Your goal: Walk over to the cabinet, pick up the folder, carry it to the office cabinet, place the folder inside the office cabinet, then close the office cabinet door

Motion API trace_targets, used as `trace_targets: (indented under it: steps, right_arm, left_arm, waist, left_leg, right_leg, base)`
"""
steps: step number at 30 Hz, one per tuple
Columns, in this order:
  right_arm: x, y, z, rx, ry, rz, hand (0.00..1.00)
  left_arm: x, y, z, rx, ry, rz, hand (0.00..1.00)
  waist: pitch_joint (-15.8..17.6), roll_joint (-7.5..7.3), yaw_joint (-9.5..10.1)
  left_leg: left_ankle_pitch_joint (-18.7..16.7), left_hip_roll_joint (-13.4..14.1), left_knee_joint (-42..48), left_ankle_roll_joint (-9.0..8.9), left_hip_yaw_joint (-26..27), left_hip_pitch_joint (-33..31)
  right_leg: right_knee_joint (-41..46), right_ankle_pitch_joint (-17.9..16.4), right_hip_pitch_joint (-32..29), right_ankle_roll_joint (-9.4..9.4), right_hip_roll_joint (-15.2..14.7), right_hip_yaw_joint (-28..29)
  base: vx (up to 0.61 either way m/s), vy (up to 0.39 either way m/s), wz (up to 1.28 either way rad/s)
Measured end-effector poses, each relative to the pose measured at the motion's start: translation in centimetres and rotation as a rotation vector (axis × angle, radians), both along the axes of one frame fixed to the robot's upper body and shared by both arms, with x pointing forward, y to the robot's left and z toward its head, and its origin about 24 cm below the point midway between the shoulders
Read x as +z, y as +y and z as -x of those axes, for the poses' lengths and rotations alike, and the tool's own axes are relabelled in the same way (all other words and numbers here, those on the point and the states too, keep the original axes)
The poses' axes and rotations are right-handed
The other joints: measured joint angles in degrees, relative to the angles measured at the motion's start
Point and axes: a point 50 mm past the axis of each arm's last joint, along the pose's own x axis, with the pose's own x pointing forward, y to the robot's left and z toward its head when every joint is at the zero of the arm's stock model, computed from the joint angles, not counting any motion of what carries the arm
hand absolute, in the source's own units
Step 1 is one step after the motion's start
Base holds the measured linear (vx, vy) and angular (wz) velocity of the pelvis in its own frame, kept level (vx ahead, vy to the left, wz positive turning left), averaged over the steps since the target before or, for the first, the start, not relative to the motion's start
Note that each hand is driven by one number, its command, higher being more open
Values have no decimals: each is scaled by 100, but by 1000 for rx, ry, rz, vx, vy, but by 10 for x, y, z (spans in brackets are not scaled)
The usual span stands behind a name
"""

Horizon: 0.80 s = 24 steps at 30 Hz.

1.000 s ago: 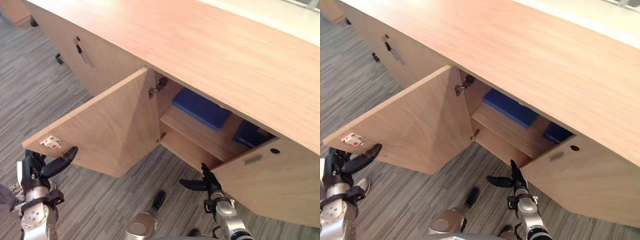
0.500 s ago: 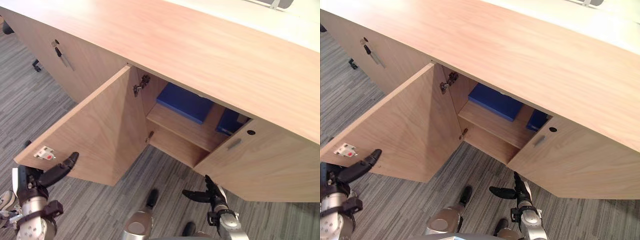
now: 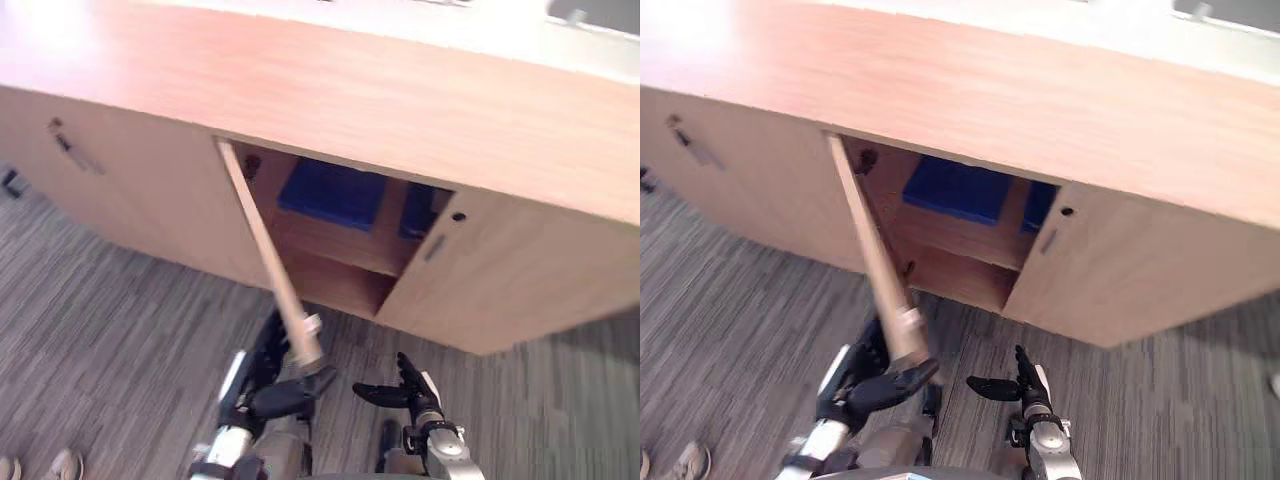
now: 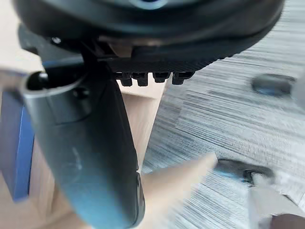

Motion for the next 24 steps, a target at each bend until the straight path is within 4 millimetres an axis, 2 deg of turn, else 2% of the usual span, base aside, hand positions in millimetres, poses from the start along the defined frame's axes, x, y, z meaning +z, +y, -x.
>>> trace_targets:
  steps: [2,5,7,9,10,13,18,19,24]
  right_arm:
    - [0,3,2,23,3,-1,100]
    - [-1,0,4,25,9,9,100]
    - [-3,-4,8,17,22,17,100]
    - [-4,-7,12,0,37,20,100]
    - [-6,-10,15,-15,55,20,100]
    - [-5,-12,13,-25,47,24,100]
    - [-4,-15,11,-54,44,20,100]
    - [-5,-17,13,-64,51,21,100]
    - [-6,-20,17,-88,63,16,100]
  left_arm:
    - [13,-11,-18,-67,-100,-39,100]
    - [49,-24,-54,-133,-331,-113,100]
    - [65,-27,-69,-112,-429,-180,100]
    - [74,-24,-82,-57,-483,-236,100]
    - [72,-21,-93,-9,-476,-274,100]
    - [60,-5,-115,153,-393,-361,100]
    - [45,-3,-124,220,-286,-430,100]
    - [39,1,-125,243,-245,-451,100]
    - [33,20,-125,317,-189,-474,100]
  waist:
    - [-131,31,-220]
    - [-183,15,-569]
    - [-184,21,-706]
    - [-184,39,-770]
    - [-201,69,-767]
    - [-239,130,-785]
    - [-229,165,-791]
    - [-225,172,-787]
    - [-215,178,-716]
  left_leg:
    - [46,82,-391,-70,474,192]
    - [90,117,-706,-137,1116,321]
    - [112,84,-746,-162,1299,314]
    - [225,78,-826,-10,1419,365]
    - [327,100,-916,134,1426,469]
    - [448,147,-1152,104,1429,637]
    - [710,151,-1541,27,1400,758]
    - [732,159,-1544,11,1379,771]
    - [763,169,-1575,-35,1369,761]
  right_leg:
    - [1,87,-193,62,224,228]
    - [-72,343,-163,-68,605,463]
    - [-267,628,36,-43,640,468]
    - [-319,700,19,14,666,514]
    - [-313,699,63,15,727,535]
    - [-306,693,97,6,831,575]
    - [-246,618,32,-50,917,513]
    - [-179,564,17,-74,924,496]
    - [-117,508,-26,-98,930,481]
  base:
    - [10,198,-158]
    - [2,108,-126]
    - [67,28,-74]
    - [101,-33,-42]
    - [116,-86,-17]
    - [91,-108,-11]
    - [12,-101,1]
    - [-36,-65,6]
    - [-57,-46,3]
